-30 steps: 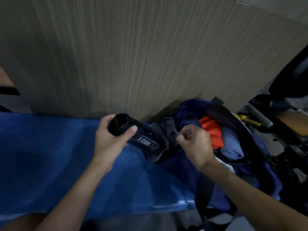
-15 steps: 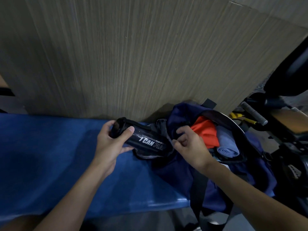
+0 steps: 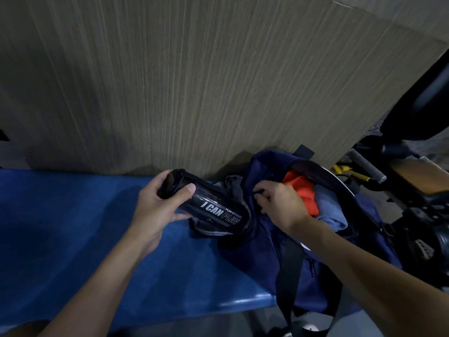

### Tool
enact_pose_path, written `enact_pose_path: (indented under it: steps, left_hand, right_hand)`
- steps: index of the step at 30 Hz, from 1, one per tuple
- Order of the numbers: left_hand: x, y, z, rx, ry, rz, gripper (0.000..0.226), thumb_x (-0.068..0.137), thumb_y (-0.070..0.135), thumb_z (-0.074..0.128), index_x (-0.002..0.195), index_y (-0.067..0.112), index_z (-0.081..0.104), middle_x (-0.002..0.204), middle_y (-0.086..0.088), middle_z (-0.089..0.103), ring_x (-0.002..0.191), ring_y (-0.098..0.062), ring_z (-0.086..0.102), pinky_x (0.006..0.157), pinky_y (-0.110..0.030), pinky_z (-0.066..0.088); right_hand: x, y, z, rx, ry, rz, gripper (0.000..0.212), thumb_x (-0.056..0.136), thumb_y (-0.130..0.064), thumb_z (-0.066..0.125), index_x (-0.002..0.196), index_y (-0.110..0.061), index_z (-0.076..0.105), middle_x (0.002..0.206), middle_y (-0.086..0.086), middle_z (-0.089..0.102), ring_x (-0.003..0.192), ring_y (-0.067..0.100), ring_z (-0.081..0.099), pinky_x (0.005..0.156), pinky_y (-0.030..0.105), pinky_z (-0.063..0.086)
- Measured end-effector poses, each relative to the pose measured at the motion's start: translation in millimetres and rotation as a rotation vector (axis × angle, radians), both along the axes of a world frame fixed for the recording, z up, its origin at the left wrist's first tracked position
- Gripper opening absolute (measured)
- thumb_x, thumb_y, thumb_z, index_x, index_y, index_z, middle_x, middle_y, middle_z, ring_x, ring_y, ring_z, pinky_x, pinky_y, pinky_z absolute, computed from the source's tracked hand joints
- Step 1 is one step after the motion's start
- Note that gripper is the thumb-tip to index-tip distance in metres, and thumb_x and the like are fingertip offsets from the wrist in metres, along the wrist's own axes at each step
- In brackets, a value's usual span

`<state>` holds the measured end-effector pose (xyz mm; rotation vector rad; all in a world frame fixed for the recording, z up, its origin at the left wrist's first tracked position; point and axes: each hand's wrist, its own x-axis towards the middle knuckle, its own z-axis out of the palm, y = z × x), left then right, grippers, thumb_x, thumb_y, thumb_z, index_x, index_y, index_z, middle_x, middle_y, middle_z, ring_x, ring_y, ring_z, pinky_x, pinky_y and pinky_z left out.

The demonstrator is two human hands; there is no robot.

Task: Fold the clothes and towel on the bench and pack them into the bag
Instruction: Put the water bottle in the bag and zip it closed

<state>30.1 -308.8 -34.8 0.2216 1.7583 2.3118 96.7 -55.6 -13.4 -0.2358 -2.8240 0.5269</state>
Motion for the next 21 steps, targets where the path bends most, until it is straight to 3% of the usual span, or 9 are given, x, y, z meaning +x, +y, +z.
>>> enact_pose_path:
  steps: [4,7,11,15,19,21]
  left_hand:
    - [-1.8,0.6,2.0,0.049,-0.035,0.006,0.029,0.087,0.012,0.072,0.115,0.010,0.065,0.107,-0.012,0.071,0.099,-0.026,0.071,0.076,-0.054,0.060]
    - [2.5,6.8,2.5,0.077,-0.058,-0.007,0.030,0.088,0.012,0.072,0.116,0.009,0.063,0.112,-0.016,0.069,0.102,-0.028,0.070,0.077,-0.054,0.060]
    - [9.1,15.2,1.7,0.011,0.001,-0.067,0.027,0.087,0.008,0.072,0.113,0.013,0.065,0.102,-0.008,0.073,0.094,-0.022,0.073,0.072,-0.045,0.062]
    - [8.6,20.8,-3.0,-0.033,-0.010,-0.156,0.026,0.087,0.011,0.073,0.112,0.019,0.067,0.099,-0.002,0.074,0.094,-0.020,0.073,0.075,-0.046,0.062]
    - [13.3,37.5,-18.4,-0.091,-0.048,-0.134,0.048,0.083,0.014,0.078,0.122,0.021,0.051,0.112,-0.003,0.067,0.097,-0.017,0.072,0.080,-0.044,0.061]
    - [13.5,42.8,-25.1,-0.121,-0.036,-0.110,0.043,0.084,0.016,0.078,0.115,0.017,0.049,0.113,-0.007,0.065,0.096,-0.018,0.072,0.082,-0.045,0.061]
  right_hand:
    - [5.6,7.3,20.1,-0.007,0.057,-0.007,0.007,0.089,-0.018,0.065,0.095,-0.020,0.070,0.067,-0.017,0.057,0.066,0.005,0.059,0.068,0.037,0.054]
    - [9.4,12.4,36.3,0.015,0.094,-0.011,0.005,0.087,-0.015,0.068,0.090,-0.018,0.071,0.065,-0.018,0.056,0.064,-0.005,0.057,0.064,0.022,0.049]
    - [14.0,11.3,41.0,0.026,0.057,0.023,0.008,0.087,-0.017,0.070,0.094,-0.017,0.072,0.067,-0.018,0.058,0.065,0.001,0.059,0.067,0.028,0.053]
    - [15.9,6.5,41.2,0.046,0.060,0.049,0.011,0.087,-0.016,0.070,0.098,-0.013,0.072,0.069,-0.020,0.056,0.067,0.002,0.058,0.068,0.025,0.052]
    - [15.2,5.1,42.5,0.042,0.059,0.056,0.011,0.087,-0.015,0.071,0.098,-0.012,0.073,0.071,-0.015,0.060,0.070,0.005,0.062,0.071,0.027,0.053]
    - [13.9,5.2,43.3,0.040,0.078,0.053,0.011,0.087,-0.014,0.072,0.098,-0.012,0.073,0.072,-0.013,0.062,0.070,0.005,0.062,0.071,0.025,0.053]
